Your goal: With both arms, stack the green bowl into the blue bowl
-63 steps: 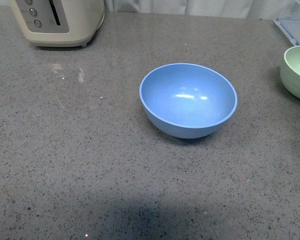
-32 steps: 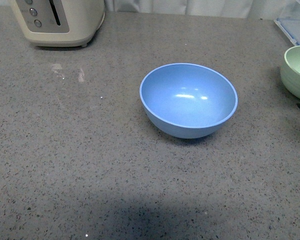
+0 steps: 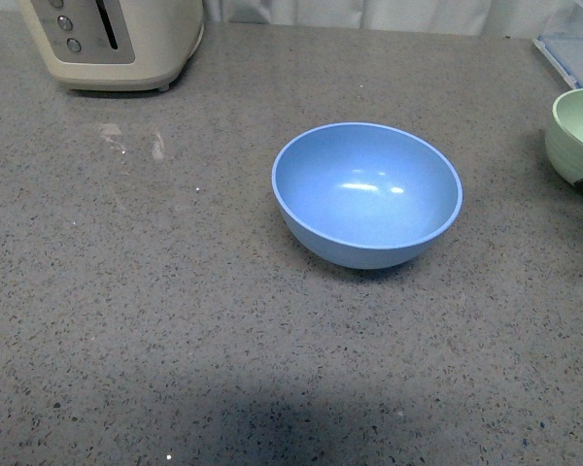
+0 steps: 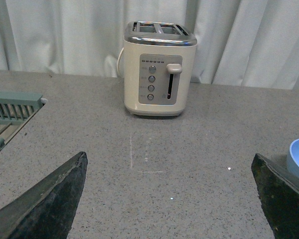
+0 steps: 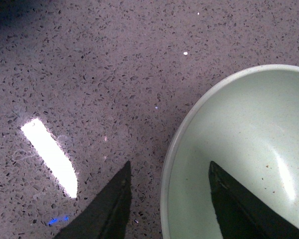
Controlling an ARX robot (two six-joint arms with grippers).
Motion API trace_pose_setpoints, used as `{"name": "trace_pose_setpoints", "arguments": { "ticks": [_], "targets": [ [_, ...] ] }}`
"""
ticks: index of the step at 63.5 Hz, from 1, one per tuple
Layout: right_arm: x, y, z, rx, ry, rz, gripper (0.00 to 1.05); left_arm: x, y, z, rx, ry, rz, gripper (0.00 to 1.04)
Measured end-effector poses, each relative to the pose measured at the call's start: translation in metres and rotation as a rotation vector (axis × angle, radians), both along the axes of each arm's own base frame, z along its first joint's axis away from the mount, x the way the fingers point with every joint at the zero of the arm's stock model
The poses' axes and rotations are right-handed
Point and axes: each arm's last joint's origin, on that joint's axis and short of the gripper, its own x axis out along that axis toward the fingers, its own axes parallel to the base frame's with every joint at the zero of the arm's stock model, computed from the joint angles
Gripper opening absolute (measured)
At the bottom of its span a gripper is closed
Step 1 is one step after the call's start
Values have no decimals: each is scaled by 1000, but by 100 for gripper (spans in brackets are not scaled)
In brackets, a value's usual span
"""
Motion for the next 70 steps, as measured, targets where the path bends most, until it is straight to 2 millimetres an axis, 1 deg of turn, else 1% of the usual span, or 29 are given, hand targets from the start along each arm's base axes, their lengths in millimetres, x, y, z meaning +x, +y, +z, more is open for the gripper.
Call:
{"name": "trace_pose_setpoints", "arguments": {
  "ticks": [6, 12, 14, 22, 25, 32, 35, 36, 38, 39, 41, 42, 47, 52, 53, 59, 70],
  "targets": [
    [-1, 0, -1, -11, 5, 6, 26, 0, 0, 0, 0, 0, 0, 98],
    [-1, -1, -1, -21, 3, 16, 5, 0, 0, 0, 0, 0, 0, 98],
    [-1, -1, -1, -26, 3, 16, 2, 0, 0, 0, 0, 0, 0, 98],
    [-2, 0, 3, -29, -5, 22, 1, 0, 0, 0, 0, 0, 0, 98],
    [-4, 2, 8, -22, -13, 32, 1, 0, 0, 0, 0, 0, 0, 98],
    [-12, 14, 29, 5, -42, 85, 1, 0, 0, 0, 0, 0, 0, 98],
    [-16, 23, 42, 20, -61, 123, 1, 0, 0, 0, 0, 0, 0, 98],
    [-19, 28, 50, 27, -70, 146, 1, 0, 0, 0, 0, 0, 0, 98],
    [-22, 33, 56, 35, -77, 168, 1, 0, 0, 0, 0, 0, 0, 98],
    [-25, 39, 64, 44, -84, 195, 1, 0, 0, 0, 0, 0, 0, 98],
    [-28, 45, 70, 51, -89, 222, 1, 0, 0, 0, 0, 0, 0, 98],
    [-32, 51, 76, 57, -93, 249, 1, 0, 0, 0, 0, 0, 0, 98],
    [-44, 73, 88, 59, -95, 341, 1, 0, 0, 0, 0, 0, 0, 98],
    [-54, 90, 92, 57, -78, 423, 1, 0, 0, 0, 0, 0, 0, 98],
    [-58, 96, 92, 55, -66, 451, 1, 0, 0, 0, 0, 0, 0, 98],
    [-68, 114, 87, 29, -19, 543, 1, 0, 0, 0, 0, 0, 0, 98],
    [-72, 132, 79, -34, -23, 630, 1, 0, 0, 0, 0, 0, 0, 98]
  ]
}}
